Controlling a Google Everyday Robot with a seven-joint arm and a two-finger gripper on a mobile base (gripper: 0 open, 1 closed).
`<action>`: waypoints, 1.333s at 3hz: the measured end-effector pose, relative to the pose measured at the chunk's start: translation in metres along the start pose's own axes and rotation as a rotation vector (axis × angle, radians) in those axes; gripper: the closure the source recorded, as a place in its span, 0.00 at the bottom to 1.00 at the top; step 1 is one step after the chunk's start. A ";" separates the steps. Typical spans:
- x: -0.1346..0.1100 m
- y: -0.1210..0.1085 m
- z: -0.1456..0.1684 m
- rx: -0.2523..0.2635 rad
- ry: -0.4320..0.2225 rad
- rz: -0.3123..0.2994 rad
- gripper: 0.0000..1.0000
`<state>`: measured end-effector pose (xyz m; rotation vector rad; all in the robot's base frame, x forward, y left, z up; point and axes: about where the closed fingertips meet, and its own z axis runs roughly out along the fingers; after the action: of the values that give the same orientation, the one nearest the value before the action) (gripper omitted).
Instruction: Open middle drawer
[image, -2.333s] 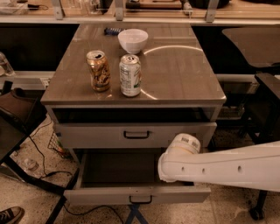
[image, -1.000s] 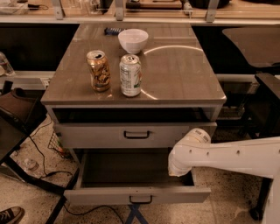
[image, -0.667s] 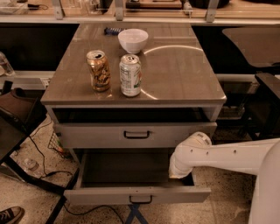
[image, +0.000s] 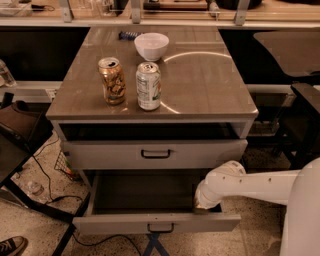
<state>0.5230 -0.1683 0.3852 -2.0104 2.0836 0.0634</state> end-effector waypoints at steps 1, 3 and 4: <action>0.003 0.018 0.011 -0.016 -0.038 -0.003 1.00; -0.003 0.103 -0.006 -0.062 -0.071 -0.036 1.00; -0.005 0.108 -0.008 -0.069 -0.067 -0.043 1.00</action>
Offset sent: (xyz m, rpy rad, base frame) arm -0.0904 -0.0058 -0.0227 0.1166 0.0443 0.0228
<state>0.4152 -0.1601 0.3795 -2.0623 2.0228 0.1942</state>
